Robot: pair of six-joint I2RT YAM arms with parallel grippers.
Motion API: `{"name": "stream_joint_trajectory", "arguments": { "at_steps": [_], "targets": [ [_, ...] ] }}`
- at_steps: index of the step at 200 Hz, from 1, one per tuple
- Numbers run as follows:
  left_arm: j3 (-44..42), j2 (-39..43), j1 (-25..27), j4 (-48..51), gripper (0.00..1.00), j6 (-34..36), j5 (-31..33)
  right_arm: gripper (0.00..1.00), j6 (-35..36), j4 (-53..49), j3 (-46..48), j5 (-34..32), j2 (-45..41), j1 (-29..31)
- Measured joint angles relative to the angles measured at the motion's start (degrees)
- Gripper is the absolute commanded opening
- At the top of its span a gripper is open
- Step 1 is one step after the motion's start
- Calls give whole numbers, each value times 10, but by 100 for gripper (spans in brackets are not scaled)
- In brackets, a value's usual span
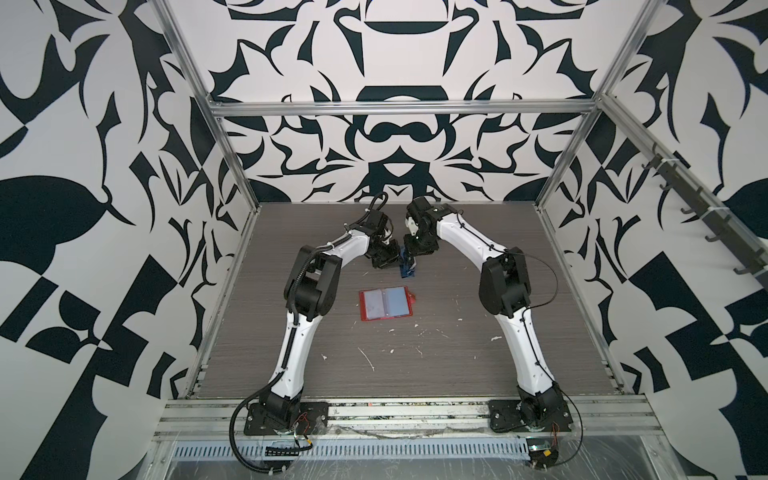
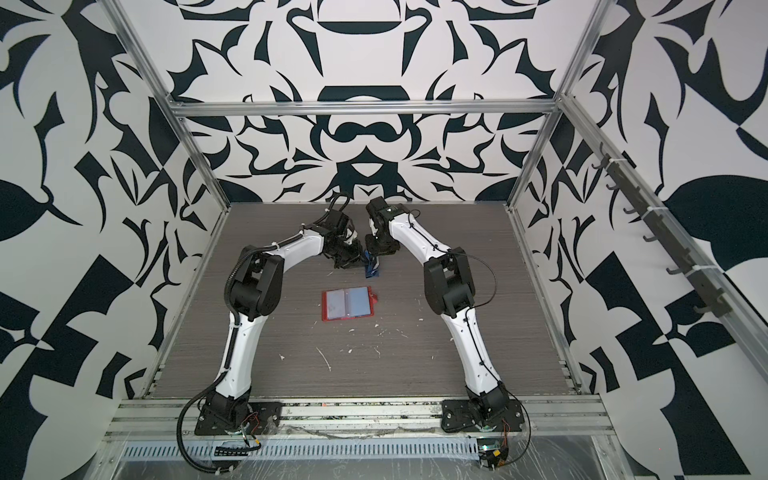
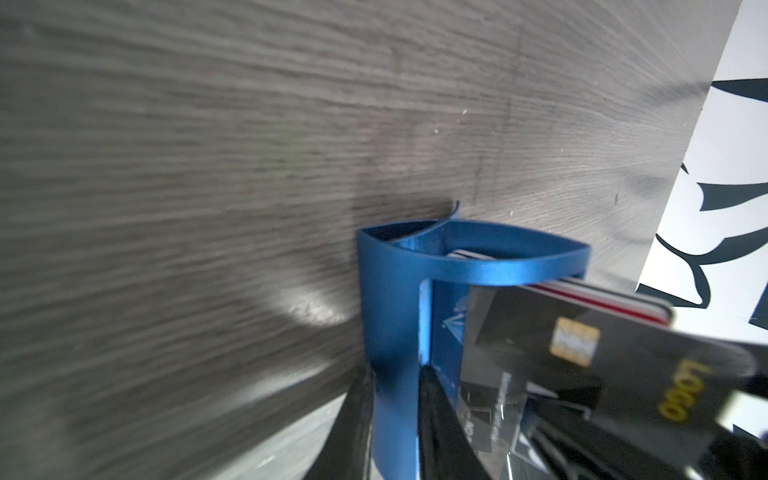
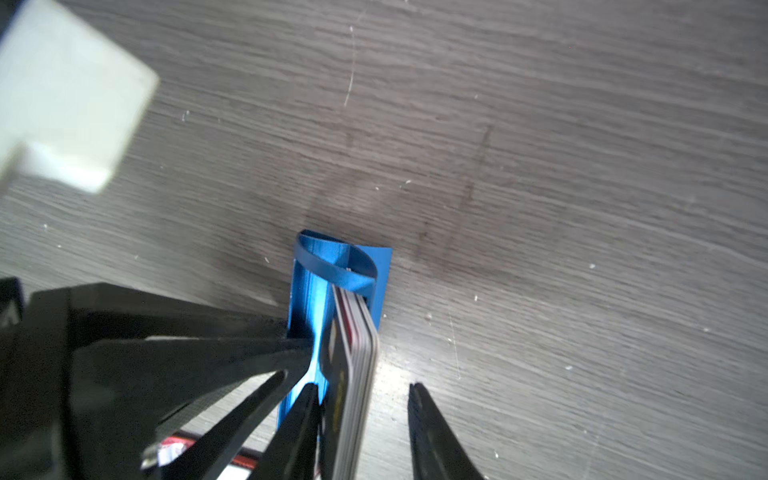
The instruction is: Put the credit cards into the card holder
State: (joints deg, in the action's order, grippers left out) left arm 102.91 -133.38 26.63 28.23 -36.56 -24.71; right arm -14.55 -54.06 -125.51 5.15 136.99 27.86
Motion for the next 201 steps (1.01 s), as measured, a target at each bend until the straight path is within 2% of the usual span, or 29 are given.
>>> {"name": "stream_joint_trajectory", "arguments": {
  "at_steps": [201],
  "targets": [
    [0,0,1,0,22,2,1,30,10,-18,-13,-15,0,7]
  ]
}}
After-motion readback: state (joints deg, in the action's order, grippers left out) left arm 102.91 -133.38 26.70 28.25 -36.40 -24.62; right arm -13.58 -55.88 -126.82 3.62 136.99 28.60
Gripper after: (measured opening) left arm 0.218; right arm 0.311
